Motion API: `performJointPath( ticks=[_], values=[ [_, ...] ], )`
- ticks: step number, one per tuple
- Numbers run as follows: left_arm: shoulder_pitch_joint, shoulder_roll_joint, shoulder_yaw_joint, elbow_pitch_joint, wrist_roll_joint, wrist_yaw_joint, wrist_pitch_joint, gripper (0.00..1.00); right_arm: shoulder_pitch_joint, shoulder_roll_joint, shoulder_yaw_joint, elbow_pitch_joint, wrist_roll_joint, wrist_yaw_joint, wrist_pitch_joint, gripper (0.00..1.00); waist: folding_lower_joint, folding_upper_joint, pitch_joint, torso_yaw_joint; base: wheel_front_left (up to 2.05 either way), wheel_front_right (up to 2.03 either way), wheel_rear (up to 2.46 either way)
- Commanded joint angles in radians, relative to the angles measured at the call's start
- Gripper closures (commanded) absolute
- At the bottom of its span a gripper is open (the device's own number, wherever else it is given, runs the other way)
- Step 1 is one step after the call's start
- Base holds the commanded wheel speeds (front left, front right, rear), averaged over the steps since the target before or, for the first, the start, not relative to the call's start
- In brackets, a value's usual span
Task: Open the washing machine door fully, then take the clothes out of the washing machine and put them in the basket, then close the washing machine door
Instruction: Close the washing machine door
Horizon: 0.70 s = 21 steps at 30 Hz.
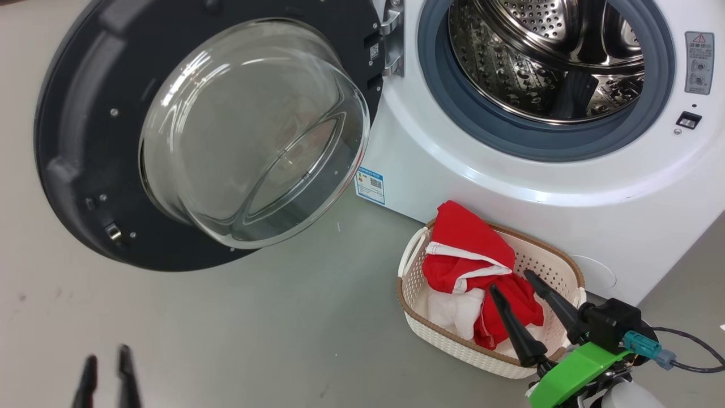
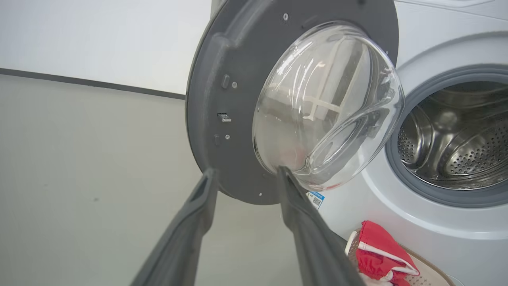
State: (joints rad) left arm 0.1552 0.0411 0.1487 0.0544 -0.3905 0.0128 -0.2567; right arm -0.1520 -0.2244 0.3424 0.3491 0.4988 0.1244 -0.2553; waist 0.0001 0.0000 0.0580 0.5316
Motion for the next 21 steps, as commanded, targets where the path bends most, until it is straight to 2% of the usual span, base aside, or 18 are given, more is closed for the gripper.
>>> performJointPath(
  ticks=[1, 4, 7, 12, 15, 18, 21],
  values=[
    [-0.057, 0.009, 0.055, -0.045, -0.007, -0.014, -0.005, 1.00, -0.012, -0.006, 0.012, -0.025, 0.001, 0.006, -0.006, 0.00, -0.0001, 0.0000, 0.001, -0.001, 0.00, 0.00, 0.00],
    [-0.117, 0.014, 0.130, -0.100, 0.009, -0.067, -0.005, 1.00, 0.005, -0.003, -0.003, -0.031, -0.004, 0.006, -0.006, 0.00, -0.0001, 0.0000, 0.003, -0.004, 0.00, 0.00, 0.00],
    [-0.203, 0.061, 0.199, -0.136, 0.019, -0.109, -0.005, 1.00, 0.025, 0.000, -0.023, -0.040, -0.011, 0.006, -0.006, 0.00, -0.0001, 0.0000, 0.006, -0.009, 0.00, 0.00, 0.00],
    [-0.387, 0.202, 0.266, -0.107, -0.006, -0.138, -0.005, 1.00, 0.060, 0.004, -0.063, -0.057, -0.026, 0.006, -0.006, 0.00, -0.0001, 0.0000, 0.011, -0.019, 0.00, 0.00, 0.00],
    [-0.499, 0.301, 0.269, -0.050, -0.047, -0.142, -0.005, 1.00, 0.082, 0.010, -0.083, -0.070, -0.037, 0.006, -0.006, 0.00, -0.0001, 0.0000, 0.017, -0.032, 0.00, 0.00, 0.00],
    [-0.594, 0.394, 0.264, 0.023, -0.134, -0.143, -0.005, 1.00, 0.089, 0.010, -0.089, -0.080, -0.048, 0.006, -0.006, 0.00, -0.0001, 0.0000, 0.036, -0.057, 0.00, 0.00, 0.00],
    [-0.684, 0.466, 0.269, 0.134, -0.267, -0.143, -0.005, 1.00, 0.087, 0.007, -0.093, -0.085, -0.054, 0.006, -0.006, 0.00, -0.0001, 0.0000, 0.054, -0.079, 0.00, 0.00, 0.00]
  ],
)
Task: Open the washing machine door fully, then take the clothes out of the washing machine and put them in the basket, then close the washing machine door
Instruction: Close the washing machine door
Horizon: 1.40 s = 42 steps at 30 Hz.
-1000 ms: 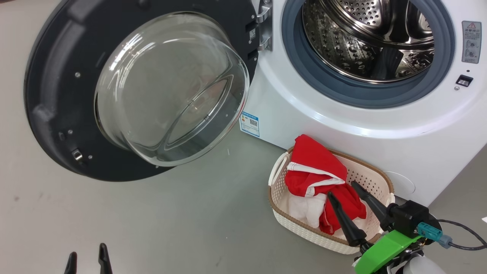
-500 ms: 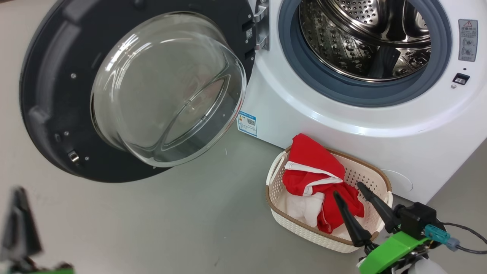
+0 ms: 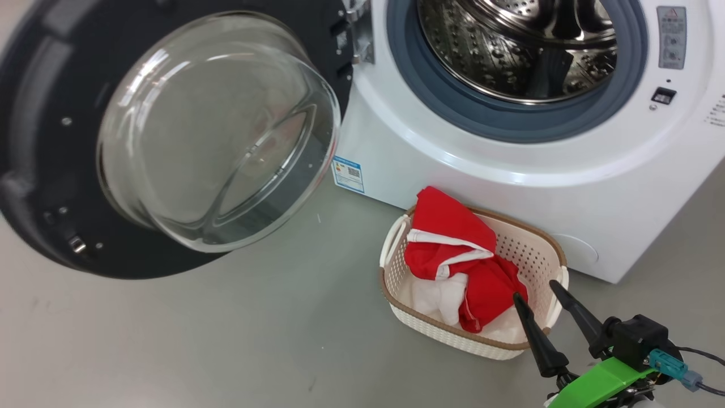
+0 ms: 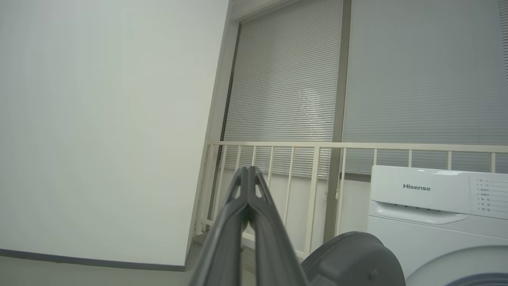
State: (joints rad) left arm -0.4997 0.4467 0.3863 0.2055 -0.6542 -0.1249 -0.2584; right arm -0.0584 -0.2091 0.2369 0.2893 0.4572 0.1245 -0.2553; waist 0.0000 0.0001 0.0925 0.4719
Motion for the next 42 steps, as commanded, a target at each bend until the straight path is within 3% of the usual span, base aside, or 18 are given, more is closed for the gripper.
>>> performJointPath(
  ticks=[1, 6, 8, 13, 20, 29, 42],
  values=[
    [-0.054, 0.084, 0.032, 0.025, -0.043, -0.005, -0.003, 1.00, -0.009, -0.009, 0.011, -0.027, -0.014, 0.006, -0.006, 0.00, 0.0000, -0.0001, 0.026, -0.026, 0.00, 0.00, 0.00],
    [-0.178, 0.187, 0.008, 0.263, -0.242, -0.006, 0.047, 1.00, -0.015, -0.011, 0.006, -0.031, -0.022, 0.006, -0.006, 0.00, 0.0000, -0.0001, 0.047, -0.052, 0.00, 0.00, 0.00],
    [-0.202, 0.203, 0.005, 0.308, -0.279, -0.006, 0.069, 1.00, -0.016, -0.011, 0.006, -0.031, -0.023, 0.006, -0.006, 0.00, 0.0000, -0.0001, 0.050, -0.057, 0.00, 0.00, 0.00],
    [-0.291, 0.261, -0.031, 0.514, -0.446, -0.006, 0.273, 1.00, -0.017, -0.013, 0.004, -0.033, -0.025, 0.006, -0.006, 0.00, 0.0000, -0.0001, 0.060, -0.069, 0.00, 0.00, 0.00],
    [-0.341, 0.306, -0.080, 0.698, -0.562, -0.006, 0.552, 1.00, -0.021, -0.020, 0.005, -0.034, -0.028, 0.006, -0.006, 0.00, 0.0000, -0.0001, 0.071, -0.089, 0.00, 0.00, 0.00],
    [-0.312, 0.295, -0.150, 0.719, -0.626, -0.006, 0.782, 1.00, -0.019, -0.029, 0.002, -0.035, -0.030, 0.006, -0.006, 0.00, 0.0000, -0.0001, 0.074, -0.103, 0.00, 0.00, 0.00],
    [-0.236, 0.289, -0.188, 0.651, -0.683, -0.006, 0.891, 1.00, -0.015, -0.025, 0.001, -0.038, -0.031, 0.006, -0.006, 0.00, 0.0000, -0.0001, 0.060, -0.128, 0.00, 0.00, 0.00]
  ],
)
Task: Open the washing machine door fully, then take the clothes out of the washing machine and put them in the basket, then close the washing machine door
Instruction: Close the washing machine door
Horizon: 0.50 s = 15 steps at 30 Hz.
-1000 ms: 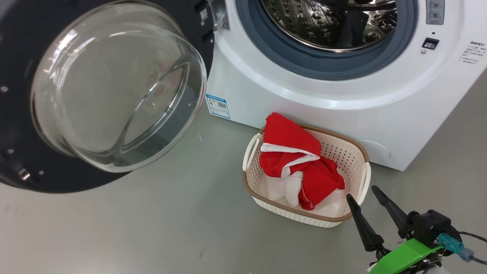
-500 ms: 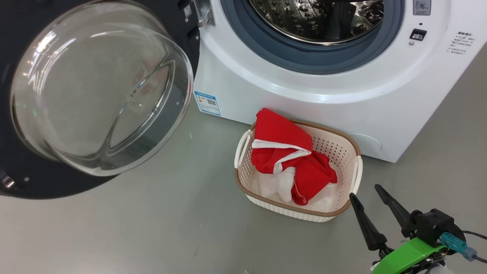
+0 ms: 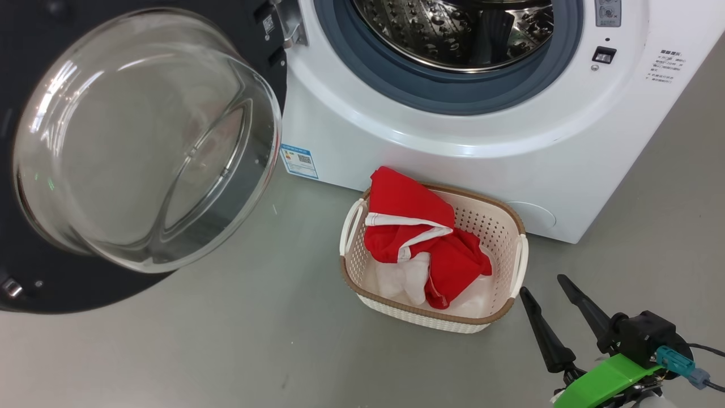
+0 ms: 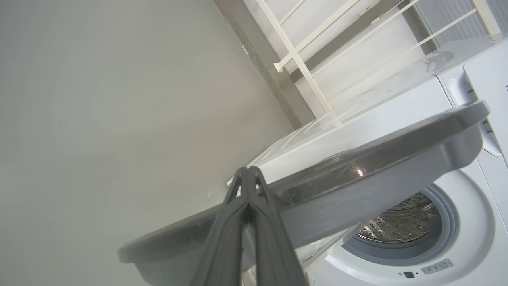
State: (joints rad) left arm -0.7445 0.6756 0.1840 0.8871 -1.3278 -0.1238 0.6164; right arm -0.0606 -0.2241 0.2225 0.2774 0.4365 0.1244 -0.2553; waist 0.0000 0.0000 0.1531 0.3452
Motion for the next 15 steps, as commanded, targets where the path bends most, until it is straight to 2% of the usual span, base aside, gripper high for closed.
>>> performJointPath(
  ticks=[1, 11, 15],
  values=[
    [0.013, 0.060, 0.011, -0.038, -0.013, -0.007, 0.023, 1.00, -0.013, -0.009, 0.015, -0.027, -0.010, 0.006, -0.006, 0.00, 0.0000, 0.0000, -0.001, -0.003, 0.00, 0.00, 0.00],
    [0.076, 0.050, -0.023, -0.183, -0.077, -0.007, 0.124, 1.00, -0.008, 0.002, 0.007, -0.026, -0.011, 0.006, -0.006, 0.00, 0.0000, 0.0000, -0.017, -0.007, 0.00, 0.00, 0.00],
    [0.135, 0.054, -0.033, -0.281, -0.106, -0.007, 0.157, 1.00, -0.002, 0.008, 0.003, -0.028, -0.009, 0.006, -0.006, 0.00, 0.0000, 0.0000, -0.033, -0.012, 0.00, 0.00, 0.00]
  ],
)
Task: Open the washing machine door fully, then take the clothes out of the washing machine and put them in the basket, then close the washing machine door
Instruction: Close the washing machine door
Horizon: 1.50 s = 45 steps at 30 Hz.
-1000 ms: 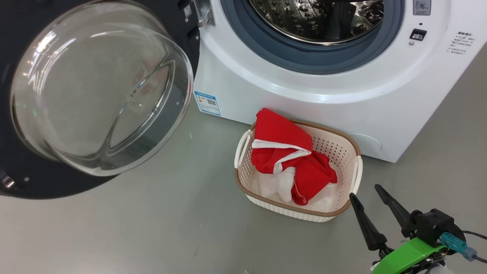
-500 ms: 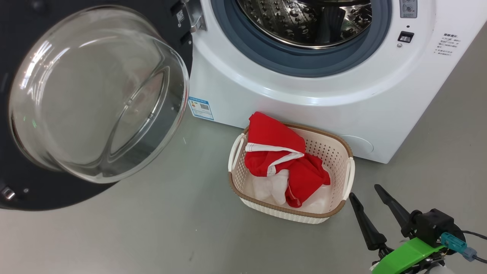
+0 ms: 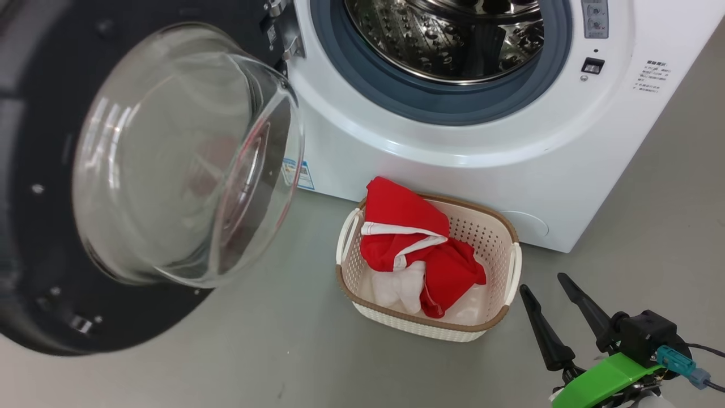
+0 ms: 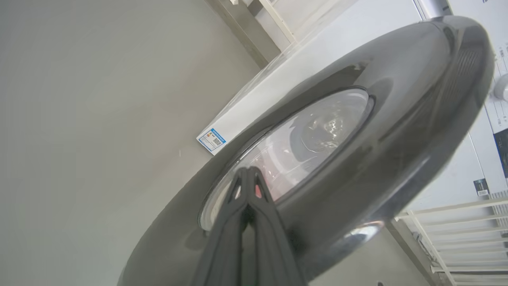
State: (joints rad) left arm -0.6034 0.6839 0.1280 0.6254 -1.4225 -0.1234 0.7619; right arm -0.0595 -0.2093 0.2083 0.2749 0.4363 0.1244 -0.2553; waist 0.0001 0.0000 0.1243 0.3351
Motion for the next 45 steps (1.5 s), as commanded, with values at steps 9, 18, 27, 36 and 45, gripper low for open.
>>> performJointPath(
  ticks=[9, 18, 27, 36, 45],
  values=[
    [0.147, 0.035, 0.002, -0.270, -0.075, -0.007, 0.052, 1.00, 0.020, 0.003, 0.000, -0.033, -0.005, 0.006, -0.006, 0.00, -0.0001, 0.0000, -0.039, -0.015, 0.00, 0.00, 0.00],
    [0.191, -0.006, -0.085, -0.481, -0.075, -0.007, 0.048, 1.00, 0.037, 0.006, -0.004, -0.035, -0.002, 0.006, -0.006, 0.00, -0.0001, 0.0000, -0.063, -0.032, 0.00, 0.00, 0.00],
    [0.165, -0.073, -0.169, -0.602, -0.066, -0.007, -0.010, 1.00, 0.041, 0.011, -0.008, -0.041, 0.001, 0.006, -0.006, 0.00, -0.0001, 0.0000, -0.072, -0.063, 0.00, 0.00, 0.00],
    [0.118, -0.163, -0.283, -0.652, -0.039, -0.007, -0.086, 1.00, 0.048, 0.018, -0.020, -0.046, 0.000, 0.006, -0.006, 0.00, -0.0001, 0.0000, -0.075, -0.113, 0.00, 0.00, 0.00],
    [0.068, -0.252, -0.347, -0.657, -0.008, -0.007, -0.197, 1.00, 0.045, 0.023, -0.042, -0.055, -0.005, 0.006, -0.006, 0.00, -0.0001, 0.0000, -0.060, -0.162, 0.00, 0.00, 0.00]
  ],
)
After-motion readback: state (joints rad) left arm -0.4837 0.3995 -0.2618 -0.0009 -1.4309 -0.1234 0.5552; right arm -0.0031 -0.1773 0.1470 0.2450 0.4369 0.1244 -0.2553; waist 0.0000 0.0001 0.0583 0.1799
